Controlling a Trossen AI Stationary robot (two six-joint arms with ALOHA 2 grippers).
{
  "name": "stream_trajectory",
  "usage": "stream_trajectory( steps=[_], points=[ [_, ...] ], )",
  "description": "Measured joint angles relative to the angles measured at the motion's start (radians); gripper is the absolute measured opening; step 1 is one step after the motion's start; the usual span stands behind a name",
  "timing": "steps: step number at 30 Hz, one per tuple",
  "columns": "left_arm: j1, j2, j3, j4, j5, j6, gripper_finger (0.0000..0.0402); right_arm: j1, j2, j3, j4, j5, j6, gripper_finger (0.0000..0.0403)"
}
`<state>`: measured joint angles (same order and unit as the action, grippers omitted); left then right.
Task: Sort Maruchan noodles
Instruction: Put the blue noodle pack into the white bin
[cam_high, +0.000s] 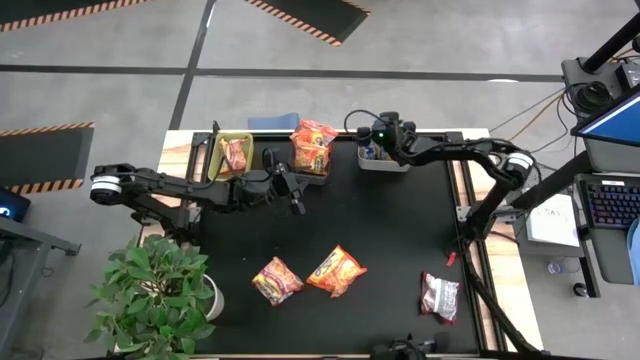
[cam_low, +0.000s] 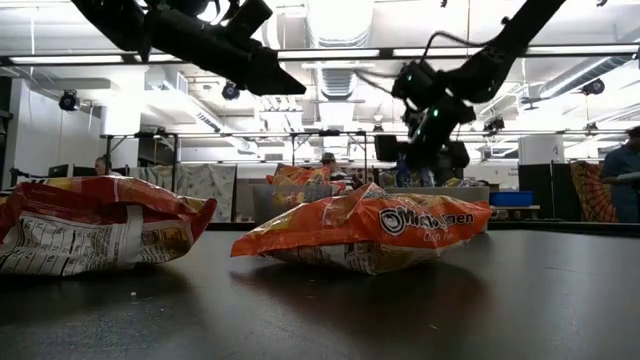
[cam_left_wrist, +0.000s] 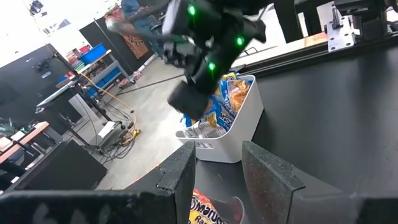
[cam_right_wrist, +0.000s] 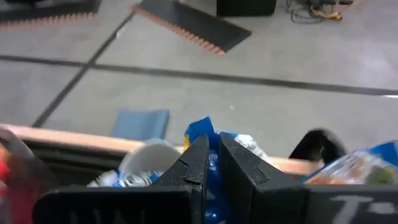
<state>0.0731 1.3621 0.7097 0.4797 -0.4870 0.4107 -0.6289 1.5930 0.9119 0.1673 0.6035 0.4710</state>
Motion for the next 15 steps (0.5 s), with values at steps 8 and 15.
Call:
stream_trajectory(
  steps=[8,15],
  points=[
    [0.005,0.000,0.000,0.008,0.000,0.006,0.0114,0.004,0.104,0.004,0.018,0.007,0.061,0.0028],
    [0.018,0.000,0.000,0.008,0.000,0.008,0.0114,0.019,0.100,0.002,0.007,0.006,0.113,0.0028]
  ],
)
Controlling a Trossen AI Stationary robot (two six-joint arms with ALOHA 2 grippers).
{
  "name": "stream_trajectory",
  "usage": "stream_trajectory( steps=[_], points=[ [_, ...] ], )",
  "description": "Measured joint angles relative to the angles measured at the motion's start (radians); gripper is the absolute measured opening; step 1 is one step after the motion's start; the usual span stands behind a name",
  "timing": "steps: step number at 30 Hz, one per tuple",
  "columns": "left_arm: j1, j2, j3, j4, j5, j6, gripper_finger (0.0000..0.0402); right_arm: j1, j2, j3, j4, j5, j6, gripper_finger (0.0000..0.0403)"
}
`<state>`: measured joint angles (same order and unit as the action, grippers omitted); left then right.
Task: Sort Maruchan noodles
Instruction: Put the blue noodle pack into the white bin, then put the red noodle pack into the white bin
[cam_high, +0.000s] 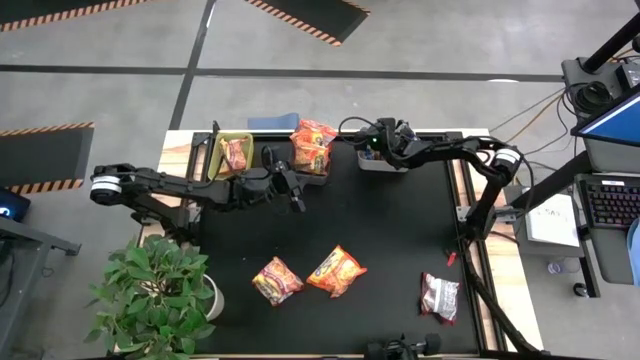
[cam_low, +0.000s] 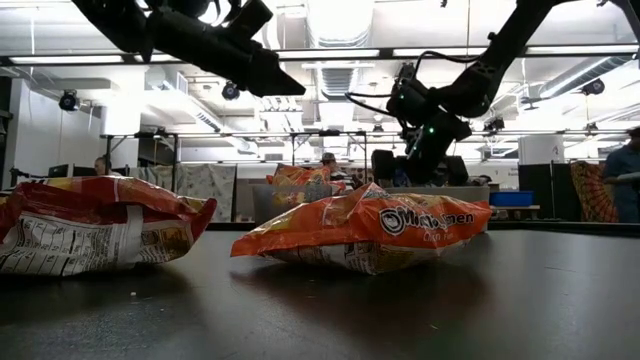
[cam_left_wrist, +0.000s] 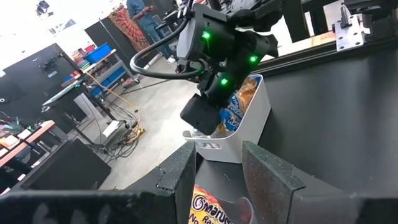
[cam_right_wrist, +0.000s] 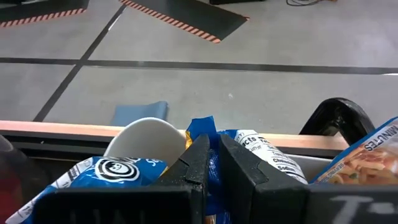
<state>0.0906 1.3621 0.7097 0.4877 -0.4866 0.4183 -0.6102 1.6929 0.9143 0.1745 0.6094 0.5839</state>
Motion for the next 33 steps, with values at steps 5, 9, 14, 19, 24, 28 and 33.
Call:
stream_trajectory(
  steps=[5,9,14,19,24,28,33],
  points=[
    [0.008,0.000,0.000,0.009,0.000,0.000,0.0114,0.019,0.003,-0.001,0.000,0.027,0.013,0.0028],
    [0.010,0.000,0.000,0.008,0.000,0.000,0.0114,0.028,-0.024,-0.004,-0.013,0.018,0.002,0.0028],
    [0.011,0.000,0.000,0.008,0.000,0.000,0.0114,0.028,-0.101,-0.005,-0.047,0.000,-0.002,0.0028],
    [0.010,0.000,0.000,0.008,0.000,-0.009,0.0114,0.030,-0.208,-0.005,-0.122,0.002,-0.019,0.0028],
    [0.010,0.000,0.000,0.007,0.000,-0.029,0.0114,0.036,-0.355,-0.005,-0.237,-0.136,-0.019,0.0028],
    [0.008,0.000,0.000,-0.011,0.021,-0.095,0.0114,0.070,-0.463,-0.005,-0.317,-0.360,-0.033,0.0028],
    [0.008,0.000,0.000,-0.053,0.151,-0.205,0.0114,0.194,-0.536,-0.025,-0.413,-0.572,-0.050,0.0028]
  ],
)
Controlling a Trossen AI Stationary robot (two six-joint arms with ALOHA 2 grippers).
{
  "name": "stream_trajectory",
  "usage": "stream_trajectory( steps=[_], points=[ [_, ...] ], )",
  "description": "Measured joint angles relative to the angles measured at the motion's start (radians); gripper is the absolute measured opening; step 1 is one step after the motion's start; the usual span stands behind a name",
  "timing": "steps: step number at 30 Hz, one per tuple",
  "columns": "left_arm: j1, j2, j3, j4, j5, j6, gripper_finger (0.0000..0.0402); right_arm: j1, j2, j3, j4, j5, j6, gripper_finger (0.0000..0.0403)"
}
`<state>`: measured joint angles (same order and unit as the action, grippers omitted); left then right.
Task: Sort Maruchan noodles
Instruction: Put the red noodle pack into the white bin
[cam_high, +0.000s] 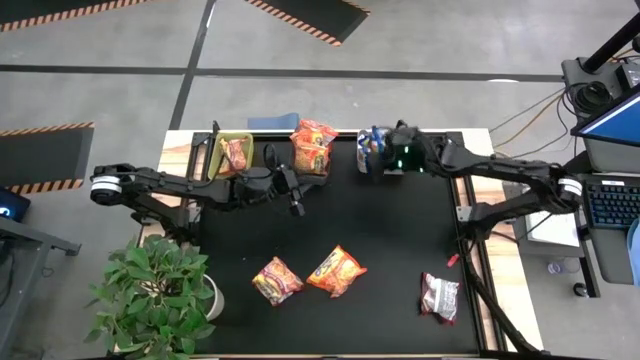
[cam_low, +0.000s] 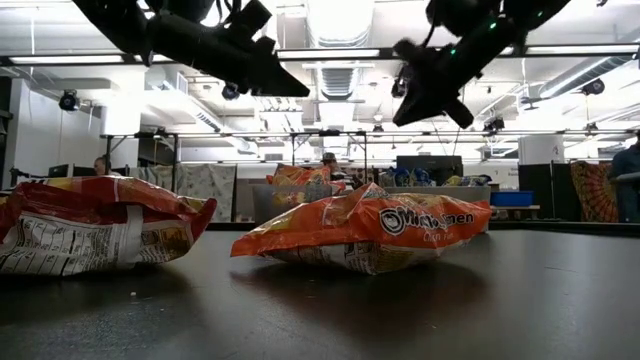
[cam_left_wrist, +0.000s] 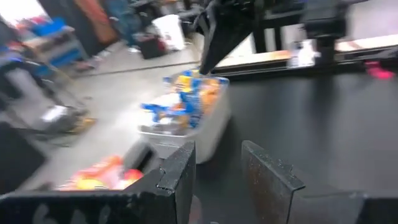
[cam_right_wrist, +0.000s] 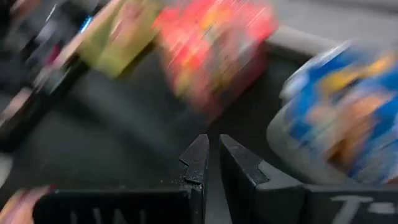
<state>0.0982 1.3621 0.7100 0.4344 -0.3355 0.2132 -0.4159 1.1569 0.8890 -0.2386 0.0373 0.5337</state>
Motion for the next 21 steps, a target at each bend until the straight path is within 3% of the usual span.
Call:
stream_trajectory(
  steps=[5,10,21],
  points=[
    [-0.003,0.000,0.000,-0.058,0.132,-0.115,0.0114,0.178,-0.008,-0.016,-0.143,-0.152,0.090,0.0028],
    [-0.011,0.000,0.000,-0.090,0.166,-0.173,0.0114,0.364,0.012,-0.017,-0.264,-0.269,0.266,0.0028],
    [-0.052,0.000,0.000,-0.140,0.165,-0.280,0.0114,0.697,0.024,-0.013,-0.304,-0.325,0.713,0.0028]
  ],
)
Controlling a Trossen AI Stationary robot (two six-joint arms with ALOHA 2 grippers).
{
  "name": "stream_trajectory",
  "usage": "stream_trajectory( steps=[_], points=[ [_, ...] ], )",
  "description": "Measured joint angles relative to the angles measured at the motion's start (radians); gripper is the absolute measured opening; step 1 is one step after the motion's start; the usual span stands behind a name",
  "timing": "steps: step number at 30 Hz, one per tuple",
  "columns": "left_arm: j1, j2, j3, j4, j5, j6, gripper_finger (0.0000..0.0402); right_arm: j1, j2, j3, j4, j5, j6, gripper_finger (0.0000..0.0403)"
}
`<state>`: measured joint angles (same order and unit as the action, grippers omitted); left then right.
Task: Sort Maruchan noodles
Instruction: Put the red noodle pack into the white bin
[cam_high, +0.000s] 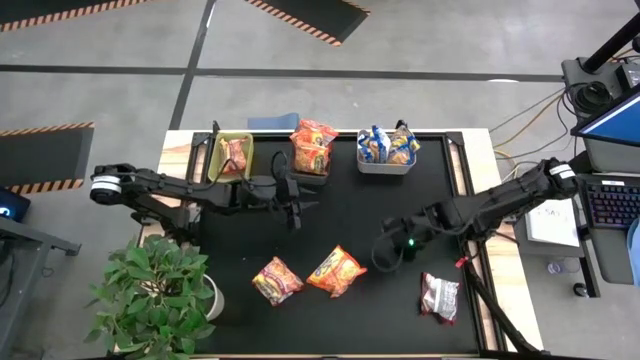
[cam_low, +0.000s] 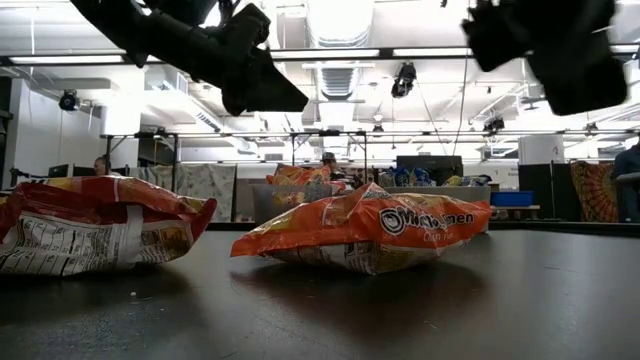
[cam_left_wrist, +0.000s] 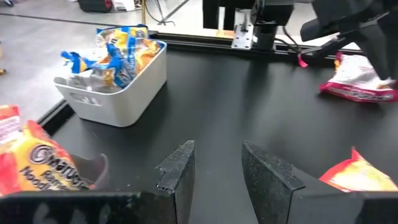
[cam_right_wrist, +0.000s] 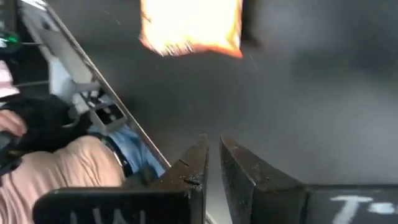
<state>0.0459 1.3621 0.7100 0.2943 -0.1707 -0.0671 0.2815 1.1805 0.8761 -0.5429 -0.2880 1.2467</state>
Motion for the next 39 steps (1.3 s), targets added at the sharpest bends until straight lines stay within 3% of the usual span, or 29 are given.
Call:
stream_trajectory(
  steps=[10,15,24,28,31,35,39],
  points=[
    [-0.057,0.000,0.000,0.009,-0.001,-0.003,0.0114,0.176,0.028,0.000,-0.124,0.001,0.255,0.0028],
    [-0.063,0.000,0.000,0.008,-0.001,-0.012,0.0114,0.257,0.027,0.002,-0.312,-0.003,0.438,0.0028],
    [-0.064,0.000,0.000,0.009,-0.002,-0.013,0.0114,0.406,0.034,-0.003,-0.426,-0.126,0.691,0.0028],
    [-0.064,0.000,0.000,0.011,-0.002,-0.013,0.0114,0.451,0.076,-0.029,-0.425,-0.213,0.731,0.0028],
    [-0.064,0.000,0.000,0.013,-0.002,-0.013,0.0114,0.460,0.130,-0.034,-0.404,-0.216,0.676,0.0028],
    [-0.064,0.000,0.000,0.020,-0.003,-0.013,0.0114,0.426,0.205,-0.032,-0.368,-0.116,0.564,0.0028],
    [-0.064,0.000,0.000,0.025,-0.003,-0.013,0.0114,0.347,0.239,-0.016,-0.344,0.219,0.477,0.0028]
  ],
)
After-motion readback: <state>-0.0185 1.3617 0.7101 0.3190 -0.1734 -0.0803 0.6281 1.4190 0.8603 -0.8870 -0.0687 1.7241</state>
